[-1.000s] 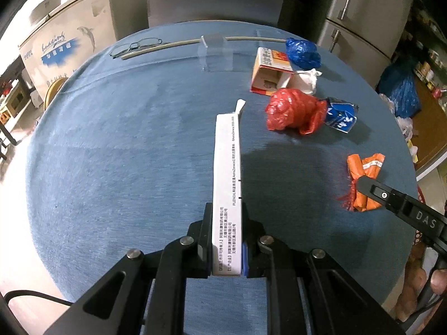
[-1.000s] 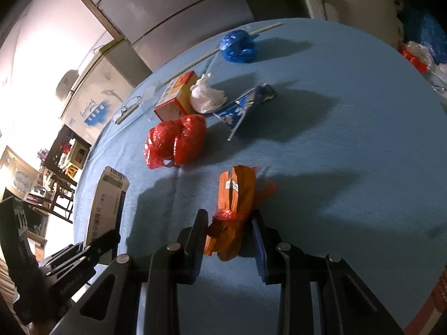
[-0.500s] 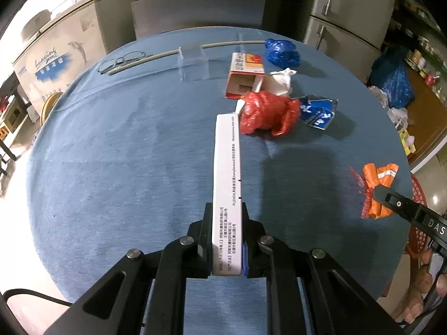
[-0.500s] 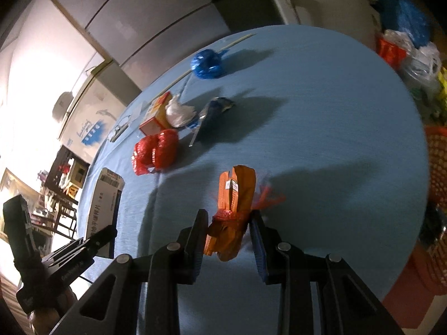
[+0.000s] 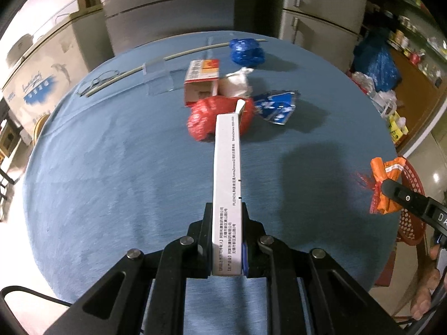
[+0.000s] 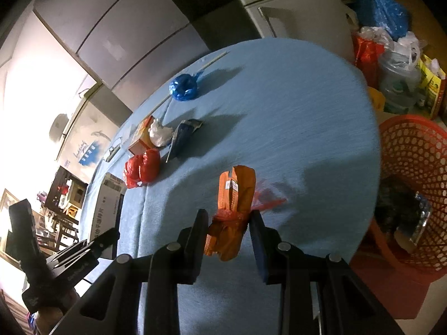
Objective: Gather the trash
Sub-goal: 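Carry the orange bag with the right tool toward the red basket, then open the right tool over the red basket to drop the orange bag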
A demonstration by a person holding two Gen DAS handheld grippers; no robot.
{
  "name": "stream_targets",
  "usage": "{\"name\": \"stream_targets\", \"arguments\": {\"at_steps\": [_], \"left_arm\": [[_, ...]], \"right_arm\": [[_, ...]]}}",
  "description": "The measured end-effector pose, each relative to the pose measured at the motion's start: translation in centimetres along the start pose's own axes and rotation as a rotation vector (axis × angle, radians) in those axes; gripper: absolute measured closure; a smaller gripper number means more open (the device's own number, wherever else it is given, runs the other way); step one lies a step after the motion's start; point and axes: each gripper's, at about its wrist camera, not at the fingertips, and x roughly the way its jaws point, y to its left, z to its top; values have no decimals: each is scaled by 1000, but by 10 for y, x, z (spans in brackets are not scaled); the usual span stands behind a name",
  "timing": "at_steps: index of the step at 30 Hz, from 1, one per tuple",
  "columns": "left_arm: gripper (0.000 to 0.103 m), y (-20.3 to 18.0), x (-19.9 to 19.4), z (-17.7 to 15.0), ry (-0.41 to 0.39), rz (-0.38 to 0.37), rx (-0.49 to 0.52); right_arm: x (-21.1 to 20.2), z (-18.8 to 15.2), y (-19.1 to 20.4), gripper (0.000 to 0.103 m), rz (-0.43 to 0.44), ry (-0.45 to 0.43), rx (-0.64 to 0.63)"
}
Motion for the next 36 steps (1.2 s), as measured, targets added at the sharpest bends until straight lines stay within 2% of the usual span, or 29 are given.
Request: {"name": "stream_targets", "arguments": {"at_steps": [12, 20, 28, 36], "left_arm": [[88, -56, -5, 6, -16, -50, 125], [88, -83, -3, 13, -21, -99, 182], [88, -104, -2, 20, -29, -138, 225], [88, -128, 4, 22, -22, -149, 268]], "right_arm": [[-20, 0, -33, 70, -41, -36, 44], [-41, 1, -56, 70, -100, -81, 77], [-67, 6, -100, 73, -197, -139, 140], [-82, 4, -150, 75, -243, -166, 239]]}}
